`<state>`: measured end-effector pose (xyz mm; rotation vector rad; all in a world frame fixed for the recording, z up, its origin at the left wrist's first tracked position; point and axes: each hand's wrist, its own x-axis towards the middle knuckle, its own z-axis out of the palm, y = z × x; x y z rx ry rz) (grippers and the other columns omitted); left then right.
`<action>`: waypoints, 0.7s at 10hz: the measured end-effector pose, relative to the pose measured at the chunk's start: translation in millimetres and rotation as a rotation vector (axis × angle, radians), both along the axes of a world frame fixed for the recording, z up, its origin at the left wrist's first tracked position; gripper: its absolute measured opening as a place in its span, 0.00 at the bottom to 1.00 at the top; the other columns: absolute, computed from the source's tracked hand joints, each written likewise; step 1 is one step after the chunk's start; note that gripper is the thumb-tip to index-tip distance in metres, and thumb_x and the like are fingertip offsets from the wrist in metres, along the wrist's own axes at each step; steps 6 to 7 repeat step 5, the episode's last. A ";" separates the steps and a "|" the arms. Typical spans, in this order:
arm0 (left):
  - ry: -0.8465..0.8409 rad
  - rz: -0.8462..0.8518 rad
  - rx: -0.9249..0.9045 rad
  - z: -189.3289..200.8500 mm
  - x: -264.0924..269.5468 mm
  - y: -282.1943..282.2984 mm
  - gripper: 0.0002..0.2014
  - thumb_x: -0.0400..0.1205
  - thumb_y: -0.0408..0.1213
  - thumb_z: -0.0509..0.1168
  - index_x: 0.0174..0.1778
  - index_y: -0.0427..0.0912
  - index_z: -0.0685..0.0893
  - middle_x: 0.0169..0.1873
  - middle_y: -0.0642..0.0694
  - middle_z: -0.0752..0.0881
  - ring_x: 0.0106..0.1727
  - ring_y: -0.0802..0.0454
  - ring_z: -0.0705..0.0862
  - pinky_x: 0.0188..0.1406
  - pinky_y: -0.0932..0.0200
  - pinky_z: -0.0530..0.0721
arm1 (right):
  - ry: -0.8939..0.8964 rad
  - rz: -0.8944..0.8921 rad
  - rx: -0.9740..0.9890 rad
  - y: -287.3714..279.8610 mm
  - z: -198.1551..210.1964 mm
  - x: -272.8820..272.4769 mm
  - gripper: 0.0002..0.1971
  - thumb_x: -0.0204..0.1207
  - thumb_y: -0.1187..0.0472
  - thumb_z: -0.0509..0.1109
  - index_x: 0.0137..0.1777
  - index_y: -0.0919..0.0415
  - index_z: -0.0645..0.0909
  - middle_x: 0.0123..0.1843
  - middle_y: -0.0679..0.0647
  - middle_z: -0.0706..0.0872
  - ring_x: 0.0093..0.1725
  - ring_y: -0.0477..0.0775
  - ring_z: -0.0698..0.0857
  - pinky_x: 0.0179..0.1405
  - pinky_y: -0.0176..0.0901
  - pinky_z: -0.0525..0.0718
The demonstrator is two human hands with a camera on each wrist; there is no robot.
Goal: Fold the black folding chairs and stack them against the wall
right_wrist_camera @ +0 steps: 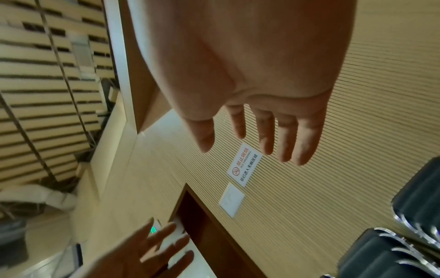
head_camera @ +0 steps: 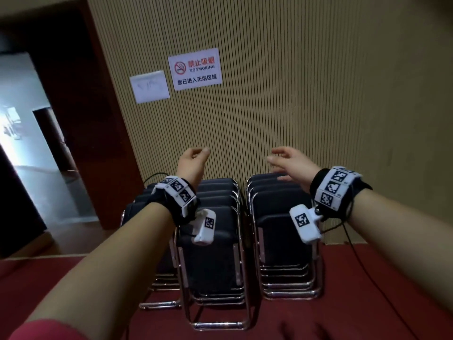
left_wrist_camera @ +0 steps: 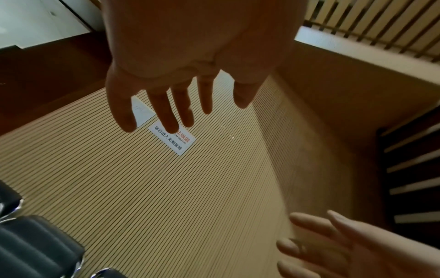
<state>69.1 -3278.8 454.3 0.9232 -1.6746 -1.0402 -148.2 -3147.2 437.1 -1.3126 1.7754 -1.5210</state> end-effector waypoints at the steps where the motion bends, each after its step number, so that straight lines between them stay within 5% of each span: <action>1: 0.108 -0.073 0.093 11.1 15.2 9.6 0.18 0.87 0.54 0.60 0.64 0.45 0.82 0.60 0.46 0.86 0.58 0.50 0.85 0.57 0.53 0.82 | -0.176 0.055 -0.053 22.2 16.6 14.7 0.24 0.82 0.50 0.67 0.76 0.57 0.73 0.65 0.57 0.84 0.62 0.56 0.85 0.63 0.56 0.86; 2: 0.212 -0.142 0.182 18.9 28.5 18.2 0.21 0.87 0.58 0.58 0.62 0.46 0.84 0.59 0.47 0.88 0.62 0.46 0.86 0.64 0.44 0.81 | -0.278 0.103 -0.115 44.8 32.0 32.4 0.22 0.83 0.49 0.65 0.74 0.58 0.74 0.63 0.58 0.86 0.61 0.58 0.87 0.63 0.56 0.86; 3: 0.255 -0.183 0.232 22.4 38.4 24.2 0.22 0.87 0.59 0.58 0.62 0.45 0.84 0.57 0.47 0.89 0.60 0.45 0.86 0.60 0.46 0.82 | -0.316 0.099 -0.241 77.0 51.9 48.1 0.19 0.85 0.53 0.63 0.72 0.60 0.76 0.62 0.60 0.86 0.64 0.63 0.86 0.65 0.59 0.85; 5: 0.270 -0.220 0.221 29.0 62.1 38.1 0.24 0.87 0.59 0.57 0.64 0.43 0.84 0.58 0.45 0.89 0.57 0.46 0.86 0.58 0.46 0.81 | -0.209 0.227 -0.804 185.3 105.5 86.4 0.12 0.84 0.61 0.64 0.65 0.63 0.77 0.55 0.57 0.86 0.57 0.61 0.86 0.51 0.50 0.85; 7: 0.270 -0.220 0.221 29.0 62.1 38.1 0.24 0.87 0.59 0.57 0.64 0.43 0.84 0.58 0.45 0.89 0.57 0.46 0.86 0.58 0.46 0.81 | -0.209 0.227 -0.804 185.3 105.5 86.4 0.12 0.84 0.61 0.64 0.65 0.63 0.77 0.55 0.57 0.86 0.57 0.61 0.86 0.51 0.50 0.85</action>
